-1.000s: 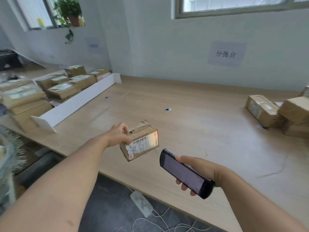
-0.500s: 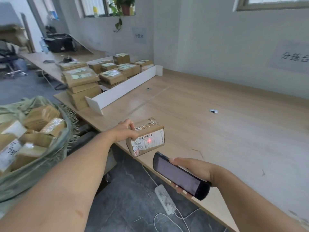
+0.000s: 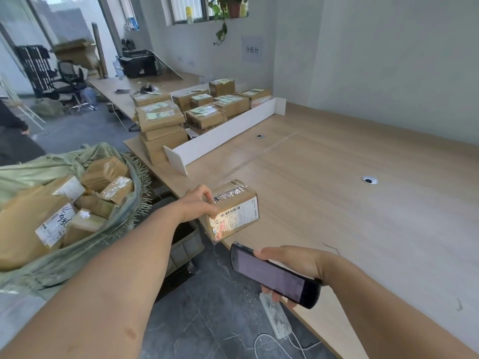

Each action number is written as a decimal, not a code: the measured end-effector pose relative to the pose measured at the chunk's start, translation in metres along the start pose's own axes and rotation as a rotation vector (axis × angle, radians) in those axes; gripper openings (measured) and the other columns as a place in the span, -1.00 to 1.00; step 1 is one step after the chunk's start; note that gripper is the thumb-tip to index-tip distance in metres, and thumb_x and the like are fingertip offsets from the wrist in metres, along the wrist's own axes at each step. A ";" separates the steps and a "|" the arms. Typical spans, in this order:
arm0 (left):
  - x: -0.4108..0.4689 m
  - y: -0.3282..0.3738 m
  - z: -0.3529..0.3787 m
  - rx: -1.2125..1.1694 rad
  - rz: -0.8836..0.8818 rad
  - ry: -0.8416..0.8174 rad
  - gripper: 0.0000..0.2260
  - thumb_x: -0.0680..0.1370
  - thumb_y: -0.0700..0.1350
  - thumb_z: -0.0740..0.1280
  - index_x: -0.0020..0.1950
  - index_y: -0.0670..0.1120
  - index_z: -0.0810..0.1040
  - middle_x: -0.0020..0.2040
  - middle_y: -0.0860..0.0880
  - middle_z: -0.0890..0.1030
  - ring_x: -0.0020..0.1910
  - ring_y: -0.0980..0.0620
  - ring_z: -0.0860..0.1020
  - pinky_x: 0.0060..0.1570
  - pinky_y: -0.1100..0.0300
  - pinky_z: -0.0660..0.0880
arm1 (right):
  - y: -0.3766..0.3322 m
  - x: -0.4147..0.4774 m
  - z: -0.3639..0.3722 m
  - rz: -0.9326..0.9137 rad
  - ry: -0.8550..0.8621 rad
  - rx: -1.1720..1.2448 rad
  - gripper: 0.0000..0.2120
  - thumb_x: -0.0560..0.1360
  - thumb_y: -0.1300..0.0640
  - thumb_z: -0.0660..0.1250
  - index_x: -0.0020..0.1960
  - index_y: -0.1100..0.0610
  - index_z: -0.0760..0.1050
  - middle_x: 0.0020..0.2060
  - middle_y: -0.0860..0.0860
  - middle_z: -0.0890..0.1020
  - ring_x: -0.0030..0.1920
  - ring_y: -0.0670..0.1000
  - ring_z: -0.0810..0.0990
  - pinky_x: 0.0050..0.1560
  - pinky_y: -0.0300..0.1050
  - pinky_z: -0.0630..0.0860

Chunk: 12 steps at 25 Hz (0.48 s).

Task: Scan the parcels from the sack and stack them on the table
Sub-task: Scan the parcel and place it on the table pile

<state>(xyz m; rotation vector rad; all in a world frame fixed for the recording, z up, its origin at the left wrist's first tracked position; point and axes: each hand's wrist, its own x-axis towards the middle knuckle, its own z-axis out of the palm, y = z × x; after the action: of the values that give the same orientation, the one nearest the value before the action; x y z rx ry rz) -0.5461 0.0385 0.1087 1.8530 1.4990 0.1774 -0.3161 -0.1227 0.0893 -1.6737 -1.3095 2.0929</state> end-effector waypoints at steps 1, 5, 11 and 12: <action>0.002 0.002 0.000 -0.002 0.001 0.007 -0.65 0.32 -0.11 0.43 0.01 0.05 0.36 0.21 -0.07 0.37 0.19 -0.09 0.38 0.09 -0.02 0.41 | 0.000 0.001 -0.003 0.000 -0.006 -0.007 -0.39 0.35 -0.33 0.22 0.06 0.19 0.49 -0.16 0.11 0.62 -0.26 0.06 0.60 -0.30 -0.08 0.50; 0.008 0.006 -0.002 -0.001 0.002 0.022 -0.64 0.33 -0.11 0.43 0.03 0.05 0.36 0.21 -0.07 0.36 0.20 -0.10 0.38 0.06 -0.01 0.40 | -0.002 0.007 -0.011 0.011 -0.019 -0.011 -0.35 0.36 -0.33 0.26 0.13 0.21 0.47 -0.09 0.17 0.60 -0.25 0.09 0.59 -0.29 -0.05 0.49; 0.013 -0.001 -0.004 0.034 -0.035 0.030 -0.58 0.25 -0.02 0.43 0.03 0.06 0.35 0.24 -0.06 0.33 0.23 -0.11 0.35 0.11 -0.05 0.39 | -0.011 0.007 -0.022 -0.041 0.035 0.037 -0.43 0.47 -0.30 0.26 0.10 0.21 0.49 -0.16 0.15 0.61 -0.29 0.07 0.59 -0.32 -0.07 0.51; 0.013 -0.003 -0.003 0.036 -0.044 0.027 -0.57 0.23 -0.01 0.43 0.02 0.06 0.35 0.24 -0.06 0.32 0.23 -0.11 0.35 0.12 -0.06 0.39 | -0.013 0.006 -0.023 -0.059 0.049 0.045 -0.50 0.55 -0.27 0.22 0.08 0.20 0.49 -0.16 0.15 0.60 -0.30 0.06 0.58 -0.30 -0.07 0.50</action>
<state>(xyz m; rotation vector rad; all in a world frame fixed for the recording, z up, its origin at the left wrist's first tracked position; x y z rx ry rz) -0.5459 0.0522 0.1050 1.8508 1.5693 0.1563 -0.3035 -0.0986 0.0946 -1.6368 -1.2718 2.0204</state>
